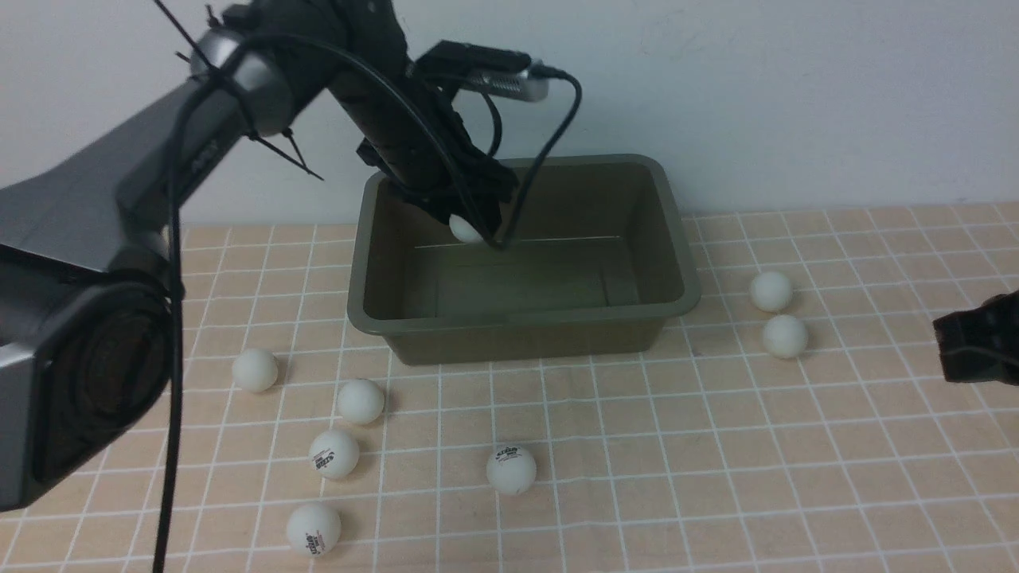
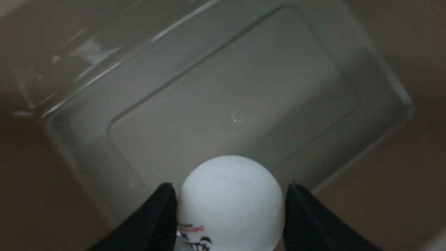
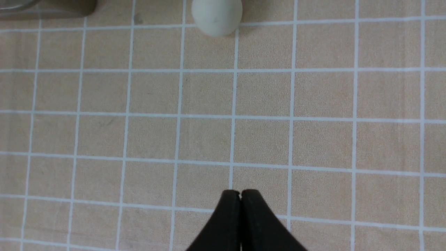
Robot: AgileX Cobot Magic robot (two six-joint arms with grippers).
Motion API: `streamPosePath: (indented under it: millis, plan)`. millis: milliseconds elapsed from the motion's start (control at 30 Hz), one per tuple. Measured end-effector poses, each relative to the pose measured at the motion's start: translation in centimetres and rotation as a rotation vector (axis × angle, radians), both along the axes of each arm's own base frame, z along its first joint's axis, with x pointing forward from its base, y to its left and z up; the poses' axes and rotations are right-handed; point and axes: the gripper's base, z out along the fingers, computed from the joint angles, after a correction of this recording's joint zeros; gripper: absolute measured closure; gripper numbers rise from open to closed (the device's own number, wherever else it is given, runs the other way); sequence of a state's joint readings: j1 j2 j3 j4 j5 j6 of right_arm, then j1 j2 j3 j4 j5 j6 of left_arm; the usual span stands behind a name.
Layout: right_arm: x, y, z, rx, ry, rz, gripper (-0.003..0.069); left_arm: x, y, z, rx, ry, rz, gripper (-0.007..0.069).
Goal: Put the table tennis balls into the box on the light coffee tablecloth.
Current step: 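Drop the ball into the bin, then reach for and grasp a ping pong ball on the table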
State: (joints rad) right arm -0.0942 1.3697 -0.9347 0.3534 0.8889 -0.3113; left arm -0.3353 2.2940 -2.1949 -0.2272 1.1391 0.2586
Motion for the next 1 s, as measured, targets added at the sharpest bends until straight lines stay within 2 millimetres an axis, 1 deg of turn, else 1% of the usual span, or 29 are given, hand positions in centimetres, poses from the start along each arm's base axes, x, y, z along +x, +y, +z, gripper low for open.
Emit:
streamPosePath:
  millis: [67, 200, 233, 333, 400, 467, 500, 533, 567, 600, 633, 667, 700, 733, 767, 833, 867, 900, 967, 1000]
  plan:
    - [0.1, 0.0, 0.1, 0.008, -0.010, -0.007, 0.0675, 0.0, -0.7, -0.9, 0.031, 0.005, -0.014, 0.0265]
    - [0.8, 0.1, -0.3, 0.031, -0.033, -0.024, 0.0675, 0.1, -1.0, -2.1, 0.051, 0.023, -0.001, 0.0227]
    - [0.9, 0.1, -0.4, 0.031, -0.034, -0.024, 0.0675, 0.1, -1.0, -2.1, 0.052, 0.023, 0.000, 0.0226]
    - [2.7, 0.4, -1.7, 0.024, -0.026, -0.007, 0.0675, 0.2, -0.8, -2.2, 0.076, 0.016, 0.007, 0.0220]
    - [4.1, 1.0, -2.5, 0.021, -0.013, 0.016, 0.0675, 0.1, -0.6, -1.7, 0.091, 0.007, 0.010, 0.0220]
    - [5.2, 1.5, -2.6, 0.020, -0.017, 0.033, 0.0675, -0.1, -0.2, -0.9, 0.095, 0.004, 0.013, 0.0221]
    - [6.3, 2.1, -2.9, 0.020, -0.014, 0.054, 0.0675, -0.4, 0.3, 0.3, 0.098, -0.001, 0.018, 0.0228]
    - [7.0, 2.5, -2.7, 0.018, -0.025, 0.064, 0.0675, -0.7, 0.8, 1.3, 0.099, -0.005, 0.024, 0.0238]
    - [7.1, 2.5, -2.8, 0.018, -0.021, 0.066, 0.0675, -0.7, 0.9, 1.5, 0.100, -0.006, 0.025, 0.0241]
    - [8.2, 3.1, -2.5, 0.008, -0.039, 0.089, 0.0675, -1.2, 2.0, 3.4, 0.096, -0.022, 0.038, 0.0265]
    - [8.9, 3.5, -2.3, 0.000, -0.050, 0.106, 0.0673, -1.5, 2.7, 4.7, 0.092, -0.040, 0.047, 0.0281]
    - [9.2, 3.8, -2.4, -0.002, -0.048, 0.116, 0.0672, -1.5, 2.8, 4.9, 0.091, -0.045, 0.050, 0.0285]
    - [10.1, 4.3, -2.0, -0.011, -0.054, 0.143, 0.0664, -1.9, 4.2, 6.8, 0.083, -0.081, 0.074, 0.0313]
    - [10.3, 4.6, -1.9, -0.014, -0.050, 0.154, 0.0657, -2.0, 5.0, 7.7, 0.080, -0.098, 0.086, 0.0326]
    - [10.9, 5.0, -1.9, -0.017, -0.033, 0.173, 0.0641, -2.3, 6.2, 8.9, 0.076, -0.120, 0.107, 0.0341]
    - [11.4, 5.3, -1.9, -0.020, -0.002, 0.199, 0.0606, -2.6, 8.3, 10.5, 0.072, -0.147, 0.150, 0.0364]
    - [11.6, 5.4, -2.0, -0.021, 0.016, 0.206, 0.0582, -2.8, 9.2, 11.0, 0.071, -0.154, 0.168, 0.0370]
    - [11.8, 5.4, -2.3, -0.021, 0.032, 0.211, 0.0554, -3.0, 10.5, 11.5, 0.070, -0.160, 0.196, 0.0375]
    - [12.0, 5.4, -2.8, -0.020, 0.057, 0.213, 0.0503, -3.4, 12.1, 12.0, 0.068, -0.158, 0.228, 0.0379]
    - [12.1, 5.5, -3.3, -0.017, 0.077, 0.211, 0.0454, -3.7, 13.2, 12.1, 0.066, -0.152, 0.252, 0.0379]
